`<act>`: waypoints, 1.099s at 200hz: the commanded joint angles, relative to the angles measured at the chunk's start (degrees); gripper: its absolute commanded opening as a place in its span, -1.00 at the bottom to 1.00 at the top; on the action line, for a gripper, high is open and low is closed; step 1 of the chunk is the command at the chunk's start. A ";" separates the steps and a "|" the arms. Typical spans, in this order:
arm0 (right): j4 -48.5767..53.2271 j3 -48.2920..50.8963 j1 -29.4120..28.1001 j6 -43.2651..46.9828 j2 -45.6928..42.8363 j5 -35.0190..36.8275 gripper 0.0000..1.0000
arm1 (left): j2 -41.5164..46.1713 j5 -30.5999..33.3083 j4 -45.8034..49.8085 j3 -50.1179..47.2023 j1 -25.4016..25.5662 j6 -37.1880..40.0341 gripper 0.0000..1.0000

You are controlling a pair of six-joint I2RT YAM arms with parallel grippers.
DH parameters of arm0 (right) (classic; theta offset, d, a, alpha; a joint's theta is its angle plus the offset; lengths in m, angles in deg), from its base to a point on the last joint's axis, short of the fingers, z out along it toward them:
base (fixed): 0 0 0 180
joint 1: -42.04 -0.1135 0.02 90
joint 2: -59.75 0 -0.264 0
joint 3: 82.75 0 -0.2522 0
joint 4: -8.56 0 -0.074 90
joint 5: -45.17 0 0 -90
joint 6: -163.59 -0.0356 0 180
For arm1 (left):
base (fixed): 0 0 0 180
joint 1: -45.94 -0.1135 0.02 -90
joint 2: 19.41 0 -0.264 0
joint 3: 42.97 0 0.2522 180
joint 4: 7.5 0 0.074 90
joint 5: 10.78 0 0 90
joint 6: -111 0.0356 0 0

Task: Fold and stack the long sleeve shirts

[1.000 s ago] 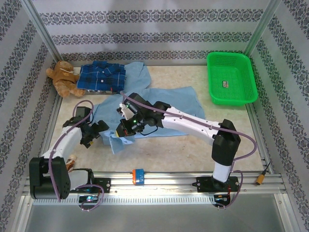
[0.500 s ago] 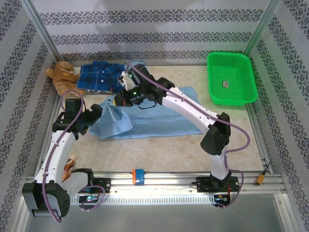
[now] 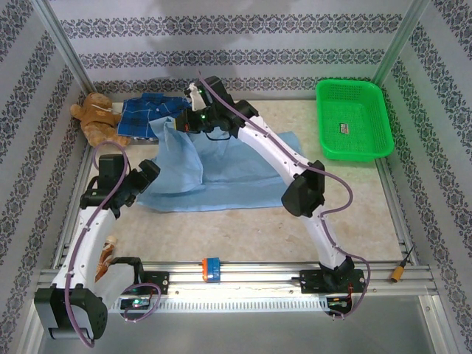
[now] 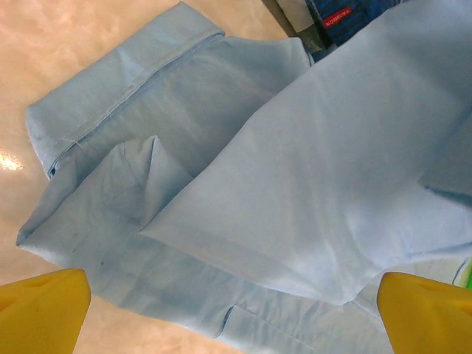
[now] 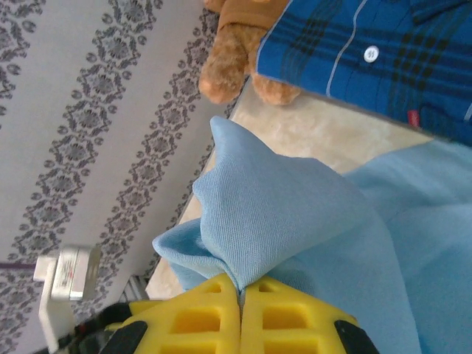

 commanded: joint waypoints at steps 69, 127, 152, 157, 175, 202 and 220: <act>-8.20 -6.98 1.75 0.39 4.31 6.65 -1.00 | -2.65 -4.05 -8.46 -8.20 2.29 -4.72 0.83; -7.20 -9.73 2.55 -0.37 6.77 3.20 -1.00 | -10.22 -3.08 -10.53 -11.15 2.74 -6.92 0.61; -5.92 -6.26 2.48 1.84 4.33 -1.41 -1.00 | -11.83 -1.49 -10.19 -10.97 2.65 -7.88 0.60; -5.88 -4.64 2.46 2.50 3.40 -2.48 -1.00 | -11.97 -1.30 -10.05 -10.80 2.63 -8.00 0.60; -6.06 2.94 2.68 5.23 -0.53 -7.57 -1.00 | -11.98 -0.48 -10.09 -10.21 2.65 -8.44 0.61; -3.98 16.53 3.84 9.13 -6.50 -16.13 -1.00 | -11.75 0.44 -8.95 -8.72 2.56 -8.38 0.63; -0.67 24.90 4.22 13.59 -11.47 -18.56 -1.00 | -10.45 1.24 -7.72 -8.04 2.47 -8.36 0.64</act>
